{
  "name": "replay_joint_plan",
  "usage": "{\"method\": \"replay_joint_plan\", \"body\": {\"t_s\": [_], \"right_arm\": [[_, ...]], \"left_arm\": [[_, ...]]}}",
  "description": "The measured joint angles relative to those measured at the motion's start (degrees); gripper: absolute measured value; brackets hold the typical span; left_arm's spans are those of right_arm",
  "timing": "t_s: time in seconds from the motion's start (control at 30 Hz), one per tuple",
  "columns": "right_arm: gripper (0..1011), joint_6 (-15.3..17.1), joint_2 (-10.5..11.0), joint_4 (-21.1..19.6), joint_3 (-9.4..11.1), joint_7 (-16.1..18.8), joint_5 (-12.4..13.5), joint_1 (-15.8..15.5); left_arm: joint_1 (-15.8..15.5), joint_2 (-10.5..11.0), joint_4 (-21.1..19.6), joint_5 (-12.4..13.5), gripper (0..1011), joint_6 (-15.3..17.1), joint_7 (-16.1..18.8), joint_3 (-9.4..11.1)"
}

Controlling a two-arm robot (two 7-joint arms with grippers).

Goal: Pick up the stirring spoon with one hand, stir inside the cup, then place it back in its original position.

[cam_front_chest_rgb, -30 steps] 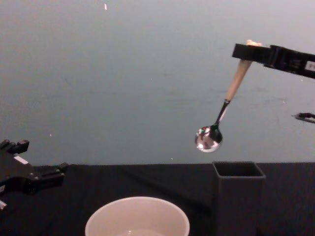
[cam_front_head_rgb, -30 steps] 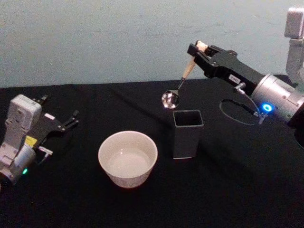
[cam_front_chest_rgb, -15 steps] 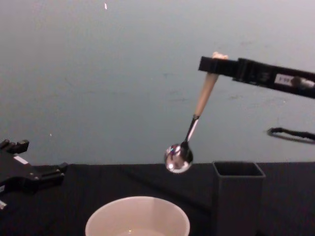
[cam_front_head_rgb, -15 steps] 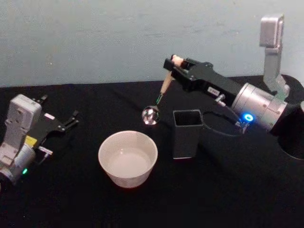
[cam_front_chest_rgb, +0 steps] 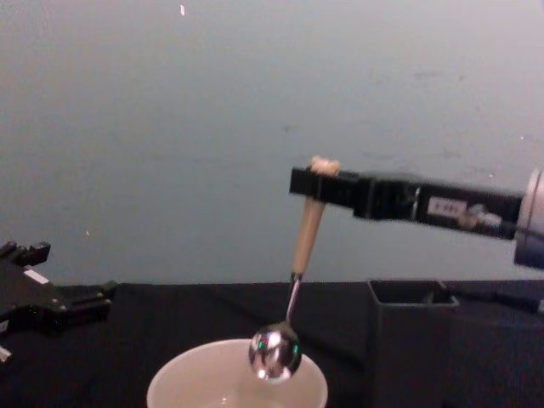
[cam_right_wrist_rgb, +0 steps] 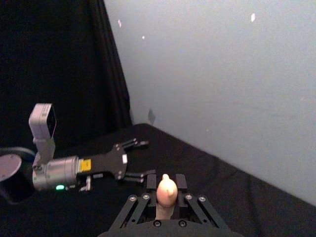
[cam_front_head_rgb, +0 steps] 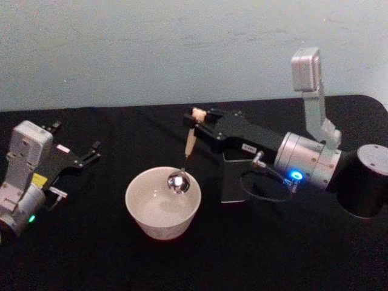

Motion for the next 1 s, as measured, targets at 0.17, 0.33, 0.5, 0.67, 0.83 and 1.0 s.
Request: {"method": "replay_joint_plan", "body": {"t_s": [0.17, 0.33, 0.5, 0.67, 0.83, 1.0], "right_arm": [[225, -0.5, -0.7, 2.1, -1.8, 1.5, -1.5, 0.6], [225, -1.0, -1.1, 3.3, -2.9, 2.3, -2.7, 0.9], [225, -1.4, -1.5, 4.3, -3.7, 3.0, -4.0, 1.2], [225, -1.6, -1.9, 4.7, -4.5, 3.6, -5.1, 1.2], [225, -1.6, -2.2, 4.5, -5.2, 4.0, -6.0, 1.2], [225, -1.6, -2.7, 4.3, -5.9, 4.3, -6.9, 1.2]], "left_arm": [[0.0, 0.0, 0.0, 0.0, 1001, 0.0, 0.0, 0.0], [0.0, 0.0, 0.0, 0.0, 1001, 0.0, 0.0, 0.0], [0.0, 0.0, 0.0, 0.0, 1001, 0.0, 0.0, 0.0], [0.0, 0.0, 0.0, 0.0, 1001, 0.0, 0.0, 0.0], [0.0, 0.0, 0.0, 0.0, 1002, 0.0, 0.0, 0.0], [0.0, 0.0, 0.0, 0.0, 1001, 0.0, 0.0, 0.0]]}}
